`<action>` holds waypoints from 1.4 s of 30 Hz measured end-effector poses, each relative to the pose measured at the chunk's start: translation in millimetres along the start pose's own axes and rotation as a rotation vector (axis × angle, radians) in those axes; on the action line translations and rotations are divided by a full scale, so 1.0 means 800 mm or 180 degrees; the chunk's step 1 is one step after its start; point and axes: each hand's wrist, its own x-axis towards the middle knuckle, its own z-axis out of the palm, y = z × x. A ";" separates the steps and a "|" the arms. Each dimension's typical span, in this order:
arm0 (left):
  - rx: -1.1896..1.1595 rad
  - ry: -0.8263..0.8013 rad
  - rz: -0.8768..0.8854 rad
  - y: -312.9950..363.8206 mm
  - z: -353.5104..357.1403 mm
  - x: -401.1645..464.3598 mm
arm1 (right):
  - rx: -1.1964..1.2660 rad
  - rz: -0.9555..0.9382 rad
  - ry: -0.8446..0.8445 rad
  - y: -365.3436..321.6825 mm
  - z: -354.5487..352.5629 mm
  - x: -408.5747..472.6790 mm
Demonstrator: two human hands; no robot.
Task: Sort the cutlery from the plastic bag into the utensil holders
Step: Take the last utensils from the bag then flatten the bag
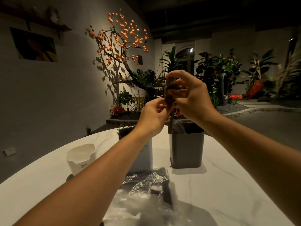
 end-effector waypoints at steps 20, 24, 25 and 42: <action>0.0752 0.0077 -0.0314 -0.089 0.050 0.045 | -0.1476 0.0948 -0.1270 0.169 0.004 -0.047; 0.0719 0.0092 -0.0332 -0.076 0.035 0.026 | -0.1532 0.0700 -0.0779 0.139 0.001 -0.043; 0.0691 0.0102 -0.0350 -0.071 0.030 0.018 | -0.1448 0.0651 -0.0689 0.126 0.004 -0.043; 0.1265 -0.0232 -0.1173 -0.020 -0.112 -0.250 | -0.0107 0.1459 -0.3228 -0.093 0.078 -0.191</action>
